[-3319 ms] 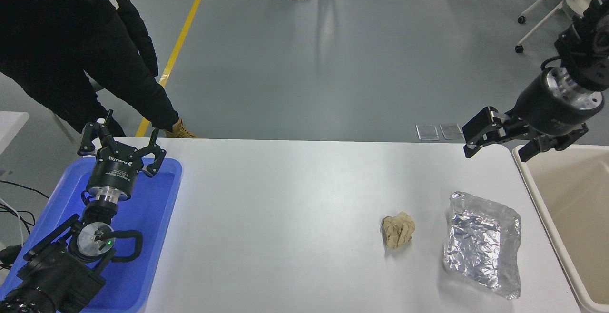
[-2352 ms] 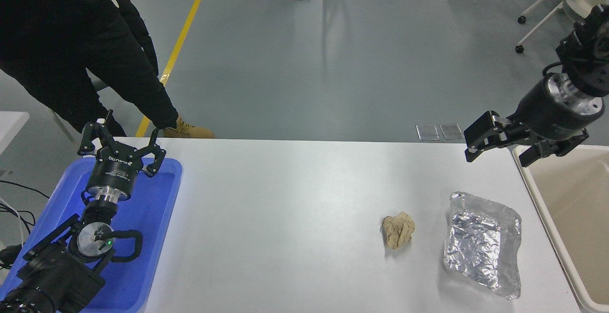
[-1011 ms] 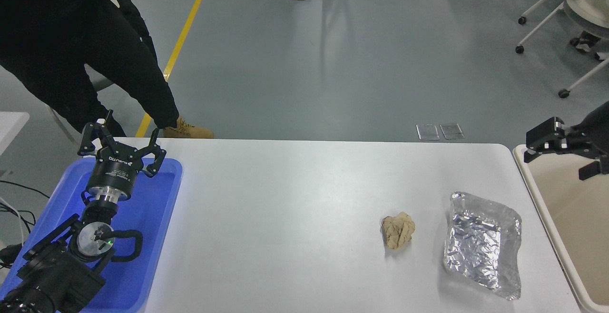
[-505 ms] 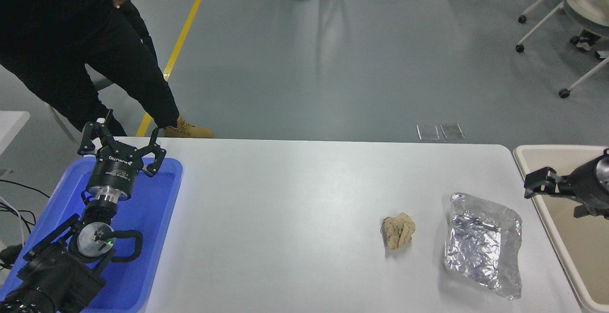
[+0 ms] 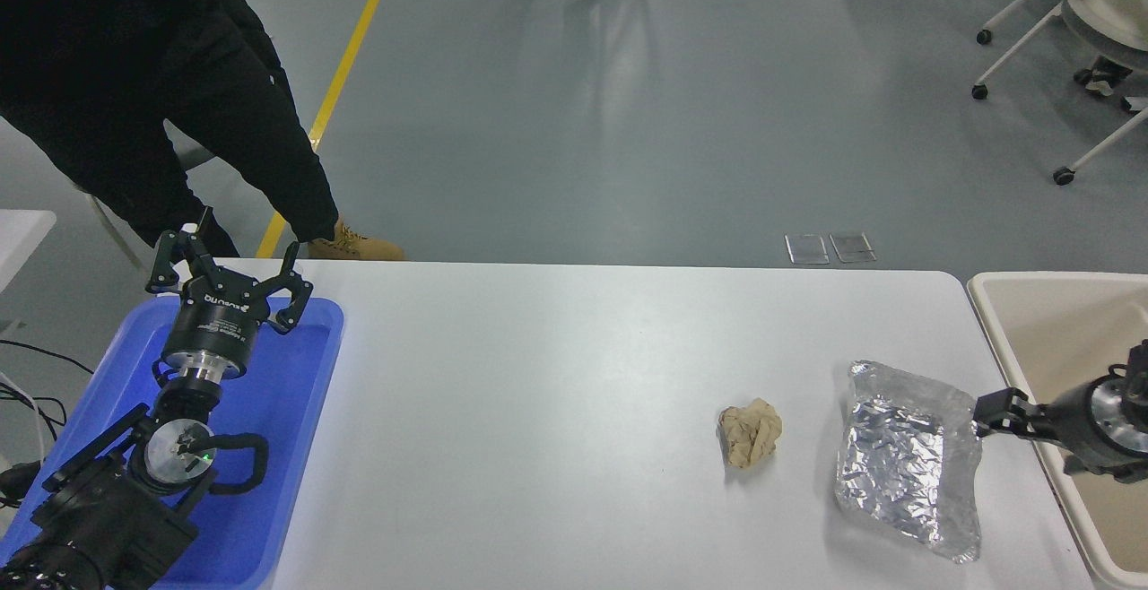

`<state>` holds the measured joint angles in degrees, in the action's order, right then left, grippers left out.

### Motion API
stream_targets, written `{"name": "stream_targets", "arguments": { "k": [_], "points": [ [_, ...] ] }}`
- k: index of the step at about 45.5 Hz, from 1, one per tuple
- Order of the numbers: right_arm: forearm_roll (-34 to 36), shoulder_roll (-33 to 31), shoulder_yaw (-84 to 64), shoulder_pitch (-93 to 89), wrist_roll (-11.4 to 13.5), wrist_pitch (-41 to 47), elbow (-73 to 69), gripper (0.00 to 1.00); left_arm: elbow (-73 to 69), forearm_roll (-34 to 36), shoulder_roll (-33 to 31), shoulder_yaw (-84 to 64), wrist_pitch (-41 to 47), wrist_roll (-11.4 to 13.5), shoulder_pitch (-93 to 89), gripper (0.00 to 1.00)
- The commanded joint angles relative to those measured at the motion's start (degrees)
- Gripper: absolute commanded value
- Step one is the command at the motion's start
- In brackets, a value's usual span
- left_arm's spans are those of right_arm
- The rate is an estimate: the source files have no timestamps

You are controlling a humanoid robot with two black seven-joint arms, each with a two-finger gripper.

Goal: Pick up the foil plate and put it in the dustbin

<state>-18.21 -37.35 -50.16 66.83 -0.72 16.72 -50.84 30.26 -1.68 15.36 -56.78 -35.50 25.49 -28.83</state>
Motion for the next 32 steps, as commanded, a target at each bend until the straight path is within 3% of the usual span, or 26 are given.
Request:
{"name": "stream_targets", "arguments": {
  "k": [1, 16, 23, 27, 32],
  "points": [
    [-0.07, 1.67, 3.4, -4.16, -0.07, -1.17, 1.36, 1.0, -0.03, 0.01, -0.07, 0.0, 0.08, 0.0, 0.0, 1.0],
    [-0.07, 2.64, 4.46, -6.97, -0.07, -3.27, 3.03, 0.98, 0.06, 0.01, 0.02, 0.0, -0.01, 0.0, 0.0, 1.0],
    [-0.07, 3.95, 5.25, -9.0, -0.33, -4.24, 6.19, 0.7, 0.06, 0.01, -0.07, 0.0, -0.01, 0.0, 0.0, 1.0],
    [-0.07, 4.04, 5.25, -9.0, -0.77, -4.24, 6.28, 0.48, -0.03, 0.01, 0.02, 0.0, 0.08, 0.0, 0.0, 1.0],
    [-0.16, 4.04, 5.25, -9.0, -1.12, -4.24, 6.28, 0.41, 0.06, 0.01, 0.02, 0.0, -0.01, 0.0, 0.0, 1.0]
  ]
}}
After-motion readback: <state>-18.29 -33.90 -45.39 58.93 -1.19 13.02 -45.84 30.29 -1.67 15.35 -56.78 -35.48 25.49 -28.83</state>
